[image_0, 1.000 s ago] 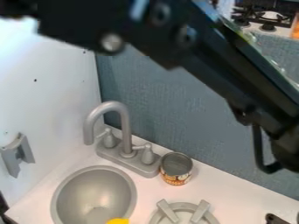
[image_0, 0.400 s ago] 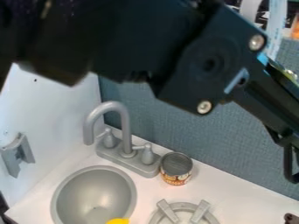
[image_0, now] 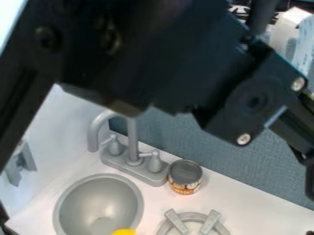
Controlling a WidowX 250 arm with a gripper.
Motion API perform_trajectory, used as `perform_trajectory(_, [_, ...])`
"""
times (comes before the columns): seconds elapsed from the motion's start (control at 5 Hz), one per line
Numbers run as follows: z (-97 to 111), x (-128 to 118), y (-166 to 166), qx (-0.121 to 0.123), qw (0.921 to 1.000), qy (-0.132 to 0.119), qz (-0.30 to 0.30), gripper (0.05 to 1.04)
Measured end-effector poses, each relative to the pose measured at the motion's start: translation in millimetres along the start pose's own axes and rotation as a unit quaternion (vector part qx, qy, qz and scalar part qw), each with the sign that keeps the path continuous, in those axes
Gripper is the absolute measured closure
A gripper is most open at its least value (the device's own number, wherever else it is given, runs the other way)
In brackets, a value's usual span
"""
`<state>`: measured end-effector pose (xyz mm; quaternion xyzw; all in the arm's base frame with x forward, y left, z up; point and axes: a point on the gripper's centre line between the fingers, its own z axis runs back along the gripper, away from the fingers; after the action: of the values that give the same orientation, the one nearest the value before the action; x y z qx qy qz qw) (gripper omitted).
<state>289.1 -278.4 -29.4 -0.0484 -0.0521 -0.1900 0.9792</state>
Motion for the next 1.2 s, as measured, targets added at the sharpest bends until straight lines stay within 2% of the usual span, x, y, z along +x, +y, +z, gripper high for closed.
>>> perform_trajectory(0.2, [-4.2, 8.0, 8.7, 0.001, 0.9994, -0.005, 0.033, 0.418])
perform_trajectory(0.4, [-5.6, 14.9, 15.2, -0.002, 0.9983, -0.013, 0.056, 0.563])
perform_trajectory(0.6, [-6.6, 15.0, 15.8, -0.004, 0.9973, -0.016, 0.071, 0.564])
perform_trajectory(0.8, [-3.2, -2.8, 23.1, 0.005, 0.996, -0.007, 0.089, 0.566])
perform_trajectory(1.0, [30.1, -20.0, 28.7, 0.003, 0.9948, -0.017, 0.1, 0.566])
perform_trajectory(1.2, [64.0, -35.4, 36.7, -0.002, 0.9942, -0.038, 0.1, 0.566])
